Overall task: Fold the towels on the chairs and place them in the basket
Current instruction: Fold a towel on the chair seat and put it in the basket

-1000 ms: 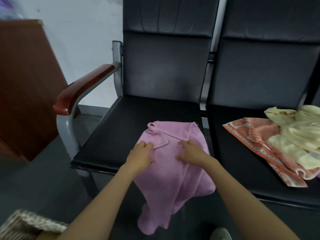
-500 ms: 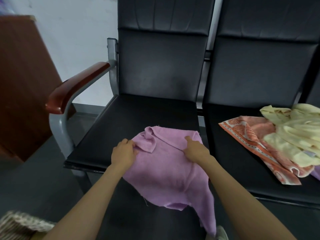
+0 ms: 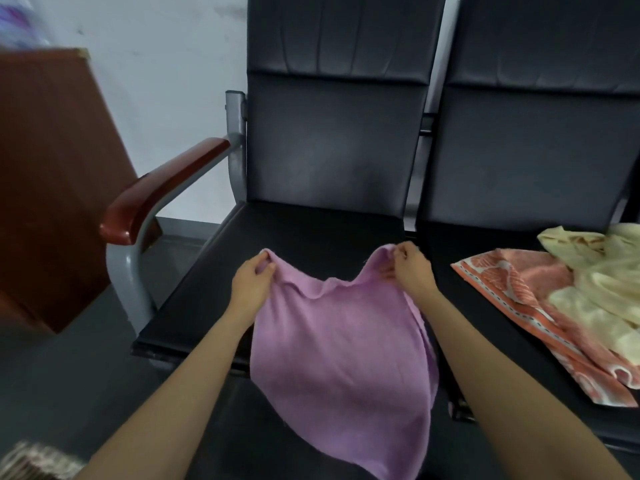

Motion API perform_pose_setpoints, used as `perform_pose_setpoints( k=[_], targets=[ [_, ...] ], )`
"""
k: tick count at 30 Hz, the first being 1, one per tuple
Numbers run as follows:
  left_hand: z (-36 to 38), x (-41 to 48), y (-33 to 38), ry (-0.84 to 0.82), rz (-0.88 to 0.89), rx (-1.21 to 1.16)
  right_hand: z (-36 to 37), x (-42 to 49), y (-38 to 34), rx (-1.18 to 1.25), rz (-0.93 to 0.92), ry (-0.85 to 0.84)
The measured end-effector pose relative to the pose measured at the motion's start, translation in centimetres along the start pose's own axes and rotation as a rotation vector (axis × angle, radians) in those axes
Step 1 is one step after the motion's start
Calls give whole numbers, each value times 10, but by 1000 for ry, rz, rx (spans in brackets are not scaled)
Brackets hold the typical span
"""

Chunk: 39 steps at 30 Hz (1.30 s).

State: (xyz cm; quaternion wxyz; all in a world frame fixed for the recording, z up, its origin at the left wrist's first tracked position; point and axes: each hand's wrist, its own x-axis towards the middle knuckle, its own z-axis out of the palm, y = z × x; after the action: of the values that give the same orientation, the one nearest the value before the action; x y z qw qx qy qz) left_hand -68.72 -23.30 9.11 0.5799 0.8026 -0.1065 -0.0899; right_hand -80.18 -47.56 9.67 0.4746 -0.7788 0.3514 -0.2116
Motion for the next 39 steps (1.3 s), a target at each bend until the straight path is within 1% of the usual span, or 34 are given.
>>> perform_pose_setpoints(
  k=[1,2,3,4,5,6,7,8,9,10,11,13,15,17,18,19,20,22,23,25,26,27,29,30,31,33,35,37,39],
  targets=[
    [-1,13,0,11,-47,-65,-1,11,-4,105,18,-8],
    [-2,26,-2,19,-108,-88,-1,19,-3,147,28,-37],
    [-1,37,-8,17,-177,-23,0,25,1,112,13,-98],
    [1,45,-15,-10,-232,173,4,26,10,19,-28,-186],
    [4,48,-24,-36,-255,447,8,20,21,-97,-69,-276],
    [9,48,-33,-22,-225,682,14,12,33,-257,-125,-318],
    [13,45,-40,30,-130,826,22,4,45,-430,-192,-324],
    [18,39,-45,96,5,881,29,-1,55,-571,-249,-317],
    [22,32,-48,153,149,875,34,-4,61,-629,-268,-304],
    [26,25,-50,172,280,846,37,-3,63,-647,-264,-285],
    [30,18,-49,152,387,826,38,0,64,-661,-260,-261],
    [36,3,-45,42,527,814,39,1,63,-728,-271,-219],
    [40,-6,-44,-91,571,756,41,1,62,-716,-250,-203],
    [40,-6,-46,-225,603,773,43,0,64,-691,-224,-186],
    [39,-1,-48,-262,593,838,43,-1,64,-705,-226,-174],
    [38,7,-50,-278,542,922,43,-1,63,-726,-227,-169],
    [35,16,-49,-279,437,979,43,-3,61,-743,-219,-168],
    [31,25,-45,-234,228,999,44,-4,61,-770,-178,-165],
    [31,25,-45,-189,204,1014,45,-4,61,-775,-169,-142],
    [35,11,-43,-97,324,1045,47,-4,62,-783,-153,-98],
    [37,1,-43,-89,392,1018,48,-4,62,-803,-141,-112],
    [38,-9,-44,-103,419,966,48,-3,62,-834,-130,-145],
    [37,-25,-43,-152,393,891,47,-2,61,-878,-128,-202],
    [36,-32,-43,-178,374,907,46,-2,60,-884,-135,-208],
    [34,-38,-43,-213,343,953,46,-2,60,-885,-138,-210],
    [33,-45,-44,-334,238,1055,47,-3,60,-878,-137,-212],
    [32,-46,-47,-452,128,1100,46,-4,58,-861,-147,-206],
    [31,-38,-51,-464,88,1115,43,-8,55,-812,-229,-171],
    [30,-25,-53,-426,77,1117,40,-19,52,-726,-385,-109]
  ],
)
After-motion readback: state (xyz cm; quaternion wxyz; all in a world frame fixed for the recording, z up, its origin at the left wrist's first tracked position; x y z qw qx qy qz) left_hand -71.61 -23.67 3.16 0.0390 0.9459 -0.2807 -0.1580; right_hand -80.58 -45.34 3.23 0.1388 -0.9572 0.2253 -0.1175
